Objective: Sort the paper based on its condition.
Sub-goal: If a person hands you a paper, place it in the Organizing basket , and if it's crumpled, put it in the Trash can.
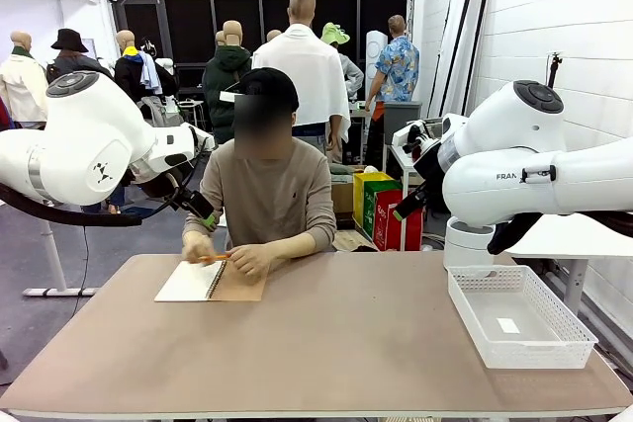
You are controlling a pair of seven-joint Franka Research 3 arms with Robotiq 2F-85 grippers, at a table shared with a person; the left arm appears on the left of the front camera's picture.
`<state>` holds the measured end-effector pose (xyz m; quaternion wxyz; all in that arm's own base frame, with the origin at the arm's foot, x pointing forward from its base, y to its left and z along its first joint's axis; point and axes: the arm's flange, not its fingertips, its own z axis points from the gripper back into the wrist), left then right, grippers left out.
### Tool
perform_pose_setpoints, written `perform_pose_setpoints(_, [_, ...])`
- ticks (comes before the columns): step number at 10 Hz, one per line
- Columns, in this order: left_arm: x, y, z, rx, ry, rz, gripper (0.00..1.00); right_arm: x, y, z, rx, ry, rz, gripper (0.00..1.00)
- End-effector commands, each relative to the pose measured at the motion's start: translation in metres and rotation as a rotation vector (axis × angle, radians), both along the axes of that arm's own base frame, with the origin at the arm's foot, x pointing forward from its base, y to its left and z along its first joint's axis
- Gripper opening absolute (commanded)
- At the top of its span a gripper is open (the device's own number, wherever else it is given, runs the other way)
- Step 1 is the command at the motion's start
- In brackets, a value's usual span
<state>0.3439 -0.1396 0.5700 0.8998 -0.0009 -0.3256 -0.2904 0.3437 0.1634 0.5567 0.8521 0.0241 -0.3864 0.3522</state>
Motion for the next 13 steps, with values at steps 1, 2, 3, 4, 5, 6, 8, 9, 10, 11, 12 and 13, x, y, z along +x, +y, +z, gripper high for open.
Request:
perform_pose_setpoints(1, [-0.0001, 0.0002, 0.0005, 0.000, 0.000, 0.001, 1.00, -0.0005, -0.0001, -0.0003, 0.001, 0.007, -0.006, 1.00])
perform_pose_setpoints(2, [-0.0001, 0.0002, 0.0005, 0.000, 0.000, 0.001, 1.00, -0.0005, -0.0001, -0.0003, 0.001, 0.007, -0.006, 1.00])
perform_pose_setpoints(3, [-0.0001, 0.0002, 0.0005, 0.000, 0.000, 0.001, 1.00, -0.0005, -0.0001, -0.0003, 0.001, 0.007, -0.006, 1.00])
perform_pose_setpoints(4, [-0.0001, 0.0002, 0.0005, 0.000, 0.000, 0.001, 1.00, -0.0005, -0.0001, -0.0003, 0.001, 0.007, -0.006, 1.00])
perform_pose_setpoints(5, [-0.0001, 0.0002, 0.0005, 0.000, 0.000, 0.001, 1.00, -0.0005, -0.0001, -0.0003, 0.001, 0.007, -0.006, 1.00])
perform_pose_setpoints(6, [-0.0001, 0.0002, 0.0005, 0.000, 0.000, 0.001, 1.00, -0.0005, -0.0001, -0.0003, 0.001, 0.007, -0.006, 1.00])
perform_pose_setpoints(8, [-0.0001, 0.0002, 0.0005, 0.000, 0.000, 0.001, 1.00, -0.0005, -0.0001, -0.0003, 0.001, 0.007, -0.006, 1.00])
perform_pose_setpoints(9, [-0.0001, 0.0002, 0.0005, 0.000, 0.000, 0.001, 1.00, -0.0005, -0.0001, -0.0003, 0.001, 0.007, -0.006, 1.00])
perform_pose_setpoints(10, [-0.0001, 0.0002, 0.0005, 0.000, 0.000, 0.001, 1.00, -0.0005, -0.0001, -0.0003, 0.001, 0.007, -0.006, 1.00])
perform_pose_setpoints(11, [-0.0001, 0.0002, 0.0005, 0.000, 0.000, 0.001, 1.00, -0.0005, -0.0001, -0.0003, 0.001, 0.007, -0.006, 1.00])
perform_pose_setpoints(12, [-0.0001, 0.0002, 0.0005, 0.000, 0.000, 0.001, 1.00, -0.0005, -0.0001, -0.0003, 0.001, 0.007, -0.006, 1.00])
perform_pose_setpoints(13, [-0.0001, 0.0002, 0.0005, 0.000, 0.000, 0.001, 1.00, -0.0005, -0.0001, -0.0003, 0.001, 0.007, -0.006, 1.00])
